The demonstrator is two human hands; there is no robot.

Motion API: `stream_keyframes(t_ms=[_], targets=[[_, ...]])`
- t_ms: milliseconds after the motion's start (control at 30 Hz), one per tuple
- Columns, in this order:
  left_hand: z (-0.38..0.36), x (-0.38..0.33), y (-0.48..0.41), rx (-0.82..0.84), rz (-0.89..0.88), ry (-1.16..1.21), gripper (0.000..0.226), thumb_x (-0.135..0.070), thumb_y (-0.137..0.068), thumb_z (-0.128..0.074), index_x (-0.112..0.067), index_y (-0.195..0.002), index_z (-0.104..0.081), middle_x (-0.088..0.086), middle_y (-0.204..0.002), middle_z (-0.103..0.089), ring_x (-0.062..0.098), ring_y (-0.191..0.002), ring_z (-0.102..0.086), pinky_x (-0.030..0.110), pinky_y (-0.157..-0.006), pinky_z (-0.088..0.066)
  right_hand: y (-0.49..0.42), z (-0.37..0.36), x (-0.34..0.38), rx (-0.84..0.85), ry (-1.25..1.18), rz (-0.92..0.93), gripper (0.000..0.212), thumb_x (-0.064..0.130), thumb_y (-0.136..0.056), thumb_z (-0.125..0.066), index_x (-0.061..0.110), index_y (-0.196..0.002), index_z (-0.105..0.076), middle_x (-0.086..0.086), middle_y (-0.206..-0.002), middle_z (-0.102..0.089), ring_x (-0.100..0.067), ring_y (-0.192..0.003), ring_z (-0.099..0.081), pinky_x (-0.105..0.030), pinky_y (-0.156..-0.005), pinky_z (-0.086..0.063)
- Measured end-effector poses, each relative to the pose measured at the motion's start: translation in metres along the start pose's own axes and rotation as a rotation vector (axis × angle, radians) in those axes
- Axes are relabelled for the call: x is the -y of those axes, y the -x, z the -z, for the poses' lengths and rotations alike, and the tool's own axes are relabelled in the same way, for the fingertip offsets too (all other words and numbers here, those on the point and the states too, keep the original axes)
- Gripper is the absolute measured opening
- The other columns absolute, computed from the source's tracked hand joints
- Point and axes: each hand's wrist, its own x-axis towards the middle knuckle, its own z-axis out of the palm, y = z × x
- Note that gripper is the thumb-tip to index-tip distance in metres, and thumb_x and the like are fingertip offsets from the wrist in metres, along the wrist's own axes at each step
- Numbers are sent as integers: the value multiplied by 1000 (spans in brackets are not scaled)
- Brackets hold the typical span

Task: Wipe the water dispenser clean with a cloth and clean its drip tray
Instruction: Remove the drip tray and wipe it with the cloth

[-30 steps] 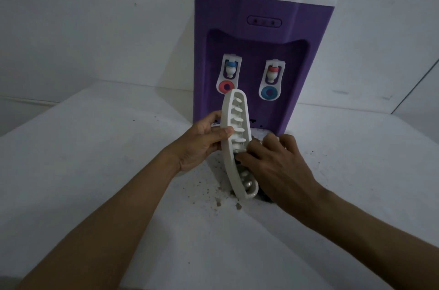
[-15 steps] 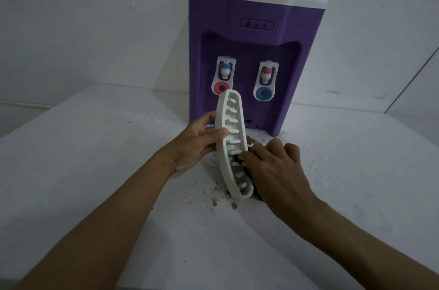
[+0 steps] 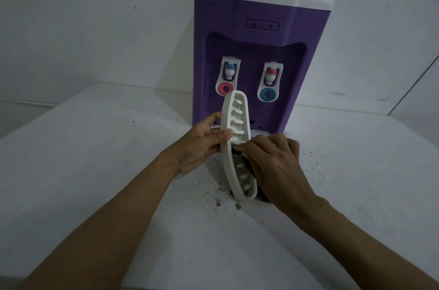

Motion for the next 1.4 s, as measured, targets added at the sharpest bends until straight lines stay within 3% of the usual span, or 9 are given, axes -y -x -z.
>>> stream_keyframes(t_ms=[100, 200, 433, 600, 800, 1067, 1133, 1233, 1400], targets=[[0, -1, 1, -8, -2, -10, 52, -14, -84, -62, -12, -133, -47, 3, -108, -73, 20, -105, -67, 32, -88, -56, -9, 4, 0, 154, 180, 40, 47, 30, -63, -86, 22, -105, -67, -3, -102, -66, -25, -83, -56, -41, -74, -45], [0, -1, 2, -8, -6, -14, 50, -13, -83, -62, -14, -131, -49, 3, -108, -73, 21, -104, -67, 30, -85, -56, -9, 7, 2, 203, 309, -16, 52, 33, -56, -90, 18, -100, -68, -7, -92, -67, -27, -78, -56, -42, -73, -47], [-1, 1, 2, -11, -8, 2, 55, -14, -84, -62, -13, -136, -44, 8, -116, -71, 25, -111, -65, 34, -90, -56, -10, -1, 12, 129, 72, -40, 42, 27, -63, -86, 19, -100, -68, -4, -99, -68, -26, -81, -56, -39, -71, -45], [-1, 0, 2, -11, -5, -3, 56, -14, -83, -64, -12, -135, -45, 10, -112, -71, 23, -106, -67, 30, -86, -56, -8, 6, 10, 197, 278, -117, 49, 31, -53, -91, 17, -94, -69, -7, -89, -69, -27, -79, -58, -41, -73, -46], [0, 2, 1, -16, -20, 18, 52, -14, -82, -64, -17, -131, -48, 8, -114, -71, 24, -108, -66, 32, -86, -56, -8, -6, 4, 90, -164, -120, 18, 25, -83, -68, 20, -100, -68, -3, -103, -68, -23, -83, -53, -36, -71, -39], [2, -1, 3, -15, -15, 41, 48, -11, -83, -62, -13, -129, -49, 6, -108, -73, 22, -104, -68, 29, -83, -57, 13, 1, -7, 86, -119, 20, 27, 35, -86, -53, 24, -107, -66, 2, -103, -66, -17, -85, -49, -31, -73, -36], [0, -1, 1, -8, -8, 46, 47, -10, -83, -61, -14, -129, -50, 6, -109, -73, 22, -105, -68, 30, -83, -57, 18, 1, -6, 80, -55, 1, 28, 32, -81, -65, 24, -108, -67, 2, -102, -67, -18, -83, -52, -31, -72, -36], [-2, 1, 0, -6, -6, 28, 49, -12, -84, -61, -14, -131, -48, 7, -111, -72, 25, -109, -66, 33, -88, -56, 11, 1, -1, 169, 70, 24, 53, 31, -58, -88, 26, -107, -68, 2, -103, -66, -22, -83, -55, -35, -71, -42], [1, -2, 3, 0, -3, 35, 44, -12, -82, -62, -18, -125, -52, 9, -112, -72, 24, -106, -67, 31, -84, -57, 5, 5, -3, 212, 199, 56, 60, 39, -49, -91, 27, -103, -68, 1, -100, -67, -20, -79, -54, -35, -69, -44]])
